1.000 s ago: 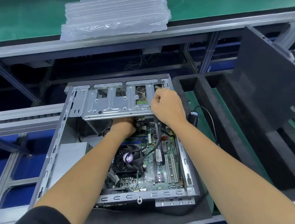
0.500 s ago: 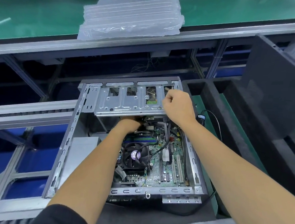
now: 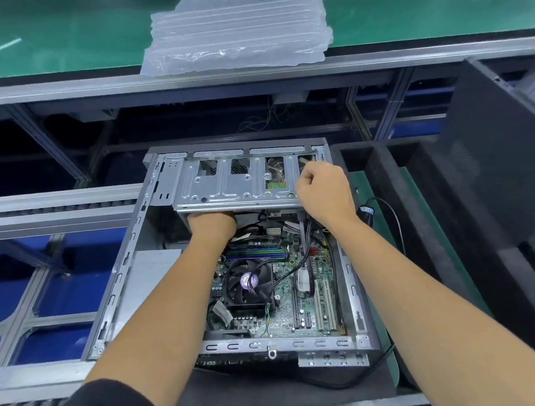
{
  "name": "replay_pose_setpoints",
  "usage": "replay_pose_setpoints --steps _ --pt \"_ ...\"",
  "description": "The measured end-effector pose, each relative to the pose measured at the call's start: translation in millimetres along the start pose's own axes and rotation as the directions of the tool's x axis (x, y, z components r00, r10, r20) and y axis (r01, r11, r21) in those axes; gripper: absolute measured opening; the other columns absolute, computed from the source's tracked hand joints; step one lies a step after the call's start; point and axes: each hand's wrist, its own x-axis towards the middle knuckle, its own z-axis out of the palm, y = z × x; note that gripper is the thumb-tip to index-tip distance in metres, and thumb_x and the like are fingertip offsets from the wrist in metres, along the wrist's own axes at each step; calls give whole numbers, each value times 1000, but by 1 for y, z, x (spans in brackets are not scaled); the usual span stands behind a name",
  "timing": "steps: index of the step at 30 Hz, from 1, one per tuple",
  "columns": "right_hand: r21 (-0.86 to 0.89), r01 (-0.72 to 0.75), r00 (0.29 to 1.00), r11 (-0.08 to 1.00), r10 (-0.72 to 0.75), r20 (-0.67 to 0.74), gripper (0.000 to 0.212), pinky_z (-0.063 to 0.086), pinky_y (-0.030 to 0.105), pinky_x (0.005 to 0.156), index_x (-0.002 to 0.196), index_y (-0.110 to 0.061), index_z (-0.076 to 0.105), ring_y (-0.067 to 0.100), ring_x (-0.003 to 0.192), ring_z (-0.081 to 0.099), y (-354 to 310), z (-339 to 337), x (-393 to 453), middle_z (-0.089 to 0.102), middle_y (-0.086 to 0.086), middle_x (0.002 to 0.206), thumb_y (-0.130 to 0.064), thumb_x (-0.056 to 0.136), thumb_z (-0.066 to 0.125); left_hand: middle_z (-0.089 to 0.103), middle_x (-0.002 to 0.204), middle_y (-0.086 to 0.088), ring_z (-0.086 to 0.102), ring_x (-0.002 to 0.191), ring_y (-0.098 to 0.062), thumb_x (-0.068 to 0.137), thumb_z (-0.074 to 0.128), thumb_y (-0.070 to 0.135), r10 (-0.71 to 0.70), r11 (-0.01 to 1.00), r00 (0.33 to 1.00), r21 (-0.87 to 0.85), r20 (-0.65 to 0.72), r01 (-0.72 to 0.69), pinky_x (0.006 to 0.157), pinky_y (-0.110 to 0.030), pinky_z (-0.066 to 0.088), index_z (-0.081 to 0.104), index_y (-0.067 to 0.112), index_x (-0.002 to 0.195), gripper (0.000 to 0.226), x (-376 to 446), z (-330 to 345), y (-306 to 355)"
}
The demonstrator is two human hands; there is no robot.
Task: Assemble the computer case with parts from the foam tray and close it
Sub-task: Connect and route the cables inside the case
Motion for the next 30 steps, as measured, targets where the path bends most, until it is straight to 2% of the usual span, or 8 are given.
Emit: replay_pose_setpoints --steps 2,7,10,14,17,22,25,30 --pt "2 -3 1000 1000 3 6 18 52 42 67 76 -2 60 31 80 61 0 -1 0 64 12 84 -6 85 45 59 120 -2 52 116 -25 92 45 21 -58 998 998 29 -33 59 90 -32 39 59 22 120 31 -3 1 -1" --pt "-11 1 1000 1000 -1 20 17 51 41 66 72 -5 55 31 79 60 0 0 1 63 11 83 -7 85 45 24 155 -9 22 142 -31 100 26 37 4 987 964 155 267 -47 116 -49 14 26 14 148 54 3 1 7" --pt "-21 6 1000 1000 -6 22 19 46 35 60 68 -8 51 28 75 57 1 1 1 62 11 81 -7 86 45 54 128 -15 51 111 -31 98 34 28 228 974 964 -44 138 -224 93 -37 40 52 6 126 39 2 2 5" --pt "-33 20 1000 999 -20 15 17 48 38 62 73 -2 56 31 76 59 1 2 1 63 13 81 -6 86 45 58 120 -20 51 94 -28 99 36 24 348 928 920 -211 182 -309 76 -28 36 57 0 112 35 -8 1 14" --pt "-42 27 1000 999 -26 16 17 47 37 61 72 -2 54 31 75 58 2 2 1 63 15 81 -6 85 45 58 120 -21 49 90 -29 97 36 15 284 936 952 -248 118 -248 77 -30 37 57 4 99 24 -5 2 14" --pt "-39 29 1000 999 -28 12 17 47 38 60 74 1 56 27 70 52 3 2 2 64 17 82 -6 85 45 42 145 -10 38 131 -33 98 37 24 34 984 999 -177 13 -31 108 -42 32 42 20 139 42 5 7 6" --pt "-36 26 1000 999 -26 13 17 47 39 61 73 1 55 25 68 49 3 3 2 63 18 81 -6 85 45 42 144 -13 41 129 -33 97 40 25 -74 975 987 -196 143 102 101 -38 38 42 14 138 43 9 15 6" --pt "-43 20 1000 999 -19 20 18 47 37 60 76 2 57 28 70 52 4 4 3 63 16 82 -7 85 44 53 133 -12 50 119 -32 96 41 15 15 997 999 -74 49 -12 90 -36 44 52 12 129 35 12 10 9"
